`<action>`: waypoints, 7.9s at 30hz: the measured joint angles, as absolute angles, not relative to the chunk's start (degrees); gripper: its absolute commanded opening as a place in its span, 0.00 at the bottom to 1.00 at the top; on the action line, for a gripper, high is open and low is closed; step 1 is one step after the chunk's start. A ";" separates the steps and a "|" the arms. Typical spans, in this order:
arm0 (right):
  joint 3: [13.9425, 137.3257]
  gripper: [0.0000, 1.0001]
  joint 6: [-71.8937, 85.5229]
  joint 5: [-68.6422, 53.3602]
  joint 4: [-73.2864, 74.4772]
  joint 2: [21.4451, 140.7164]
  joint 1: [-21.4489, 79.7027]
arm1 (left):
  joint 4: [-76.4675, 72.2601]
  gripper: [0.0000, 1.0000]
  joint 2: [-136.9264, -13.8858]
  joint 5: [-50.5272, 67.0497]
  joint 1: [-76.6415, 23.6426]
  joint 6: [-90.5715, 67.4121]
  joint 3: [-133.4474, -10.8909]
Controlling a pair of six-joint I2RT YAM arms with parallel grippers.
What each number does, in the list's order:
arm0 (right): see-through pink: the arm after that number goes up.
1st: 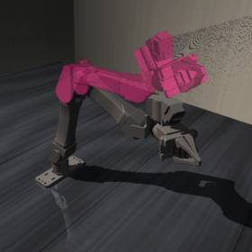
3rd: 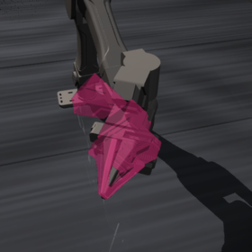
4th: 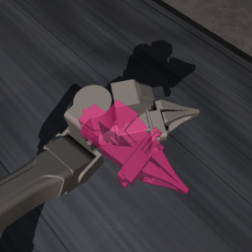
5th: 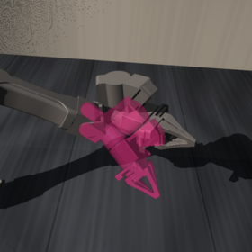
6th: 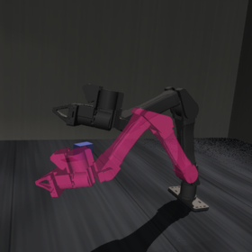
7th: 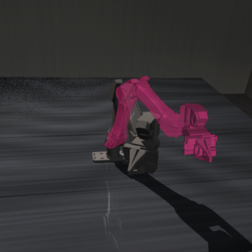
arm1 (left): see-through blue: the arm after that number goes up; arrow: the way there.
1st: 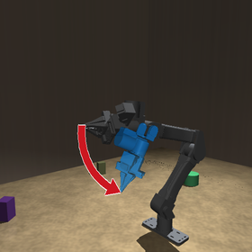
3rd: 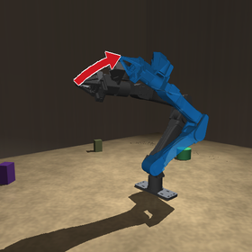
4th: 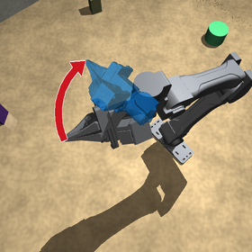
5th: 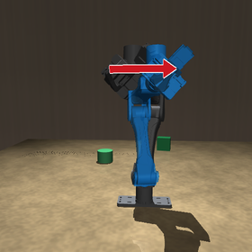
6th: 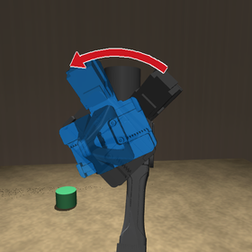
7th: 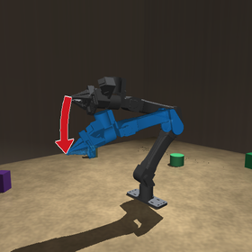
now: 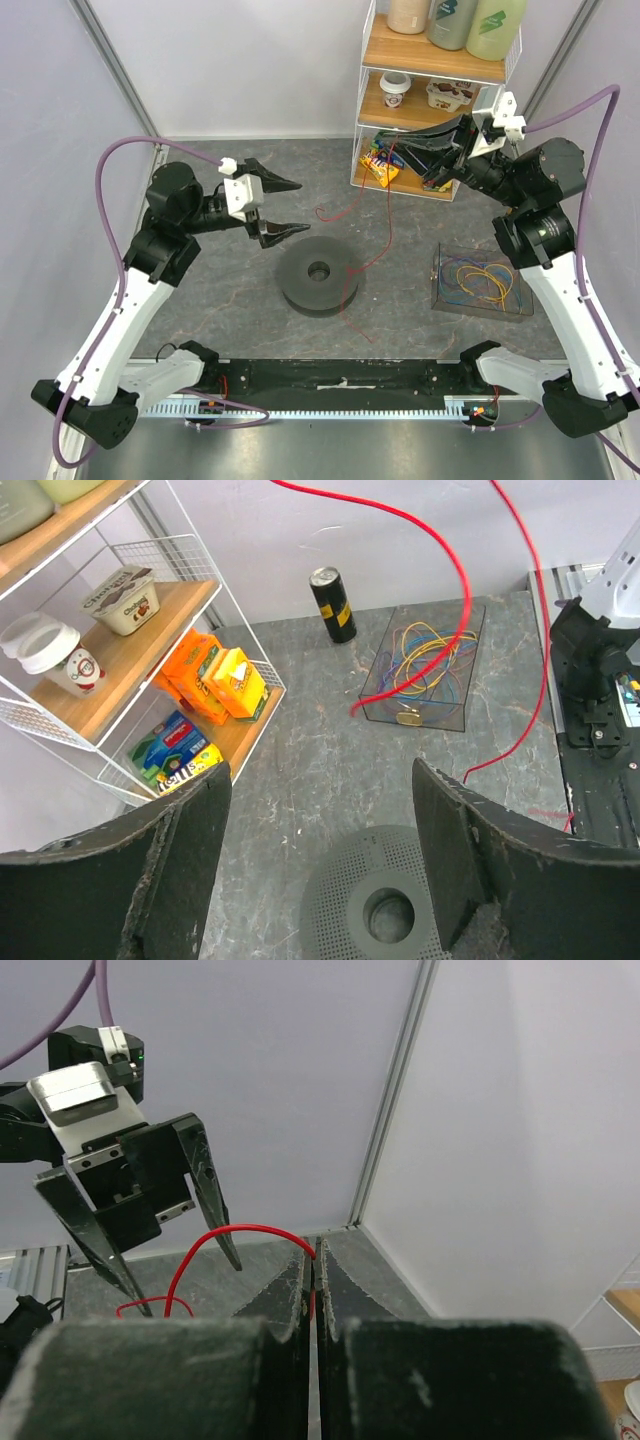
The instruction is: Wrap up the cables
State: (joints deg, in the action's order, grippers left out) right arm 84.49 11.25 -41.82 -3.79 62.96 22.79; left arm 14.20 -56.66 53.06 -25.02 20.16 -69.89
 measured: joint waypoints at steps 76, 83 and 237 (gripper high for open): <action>39.77 0.78 -13.69 -37.52 17.78 73.41 24.23 | 14.63 0.02 -59.31 13.65 -25.56 7.66 -74.46; 40.73 0.75 -15.07 -37.65 15.75 81.32 25.85 | 14.39 0.02 -59.42 13.76 -25.45 7.25 -74.19; 83.81 0.93 -44.60 -31.07 65.54 81.21 -23.86 | 37.12 0.02 -64.51 24.73 3.55 7.31 -76.53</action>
